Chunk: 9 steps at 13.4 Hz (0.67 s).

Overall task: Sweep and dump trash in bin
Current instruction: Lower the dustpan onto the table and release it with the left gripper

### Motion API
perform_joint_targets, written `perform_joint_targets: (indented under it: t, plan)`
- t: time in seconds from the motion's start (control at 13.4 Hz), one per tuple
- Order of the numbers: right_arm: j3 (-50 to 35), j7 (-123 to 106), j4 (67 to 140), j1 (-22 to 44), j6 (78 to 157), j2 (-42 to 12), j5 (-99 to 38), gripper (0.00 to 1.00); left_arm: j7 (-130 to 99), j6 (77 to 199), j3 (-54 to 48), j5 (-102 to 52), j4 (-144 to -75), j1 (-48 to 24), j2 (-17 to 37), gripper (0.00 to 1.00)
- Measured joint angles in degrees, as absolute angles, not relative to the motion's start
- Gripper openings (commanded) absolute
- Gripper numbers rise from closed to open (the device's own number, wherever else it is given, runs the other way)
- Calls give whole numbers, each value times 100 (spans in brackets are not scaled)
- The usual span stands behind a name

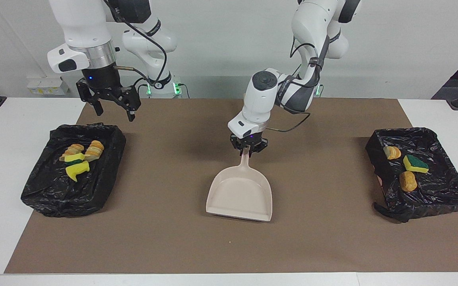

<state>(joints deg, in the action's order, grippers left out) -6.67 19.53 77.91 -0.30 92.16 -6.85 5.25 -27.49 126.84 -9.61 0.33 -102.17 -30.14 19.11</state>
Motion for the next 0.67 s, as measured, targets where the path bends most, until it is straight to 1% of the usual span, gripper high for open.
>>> perform_joint_targets:
  t: [0.07,0.15,0.22,0.3,0.37,0.45,0.67]
  plan:
    - [-630,1953,7770,-31,9139,-675,524,100,-2827,12769,-960,32,-10268,-3069,1928,0]
    - [-607,1953,7781,-35,9017,-654,521,100,-2876,12816,-956,32,-10291,-3099,1950,13]
    - [-591,1953,7825,-39,8927,-633,513,100,-2932,12847,-953,32,-10315,-3112,1967,41]
    - [-581,1953,7894,-39,8893,-611,472,100,-3005,12861,-953,31,-10340,-3113,1976,76]
    - [-570,1953,8005,-41,8892,-564,400,100,-3116,12875,-951,31,-10361,-3114,1977,91]
    - [-562,1953,8117,-44,8888,-509,344,100,-3242,12889,-951,31,-10371,-3116,1977,100]
    - [-568,1902,8441,-29,8711,-274,301,100,-3511,12906,-955,31,-10380,-3149,1976,100]
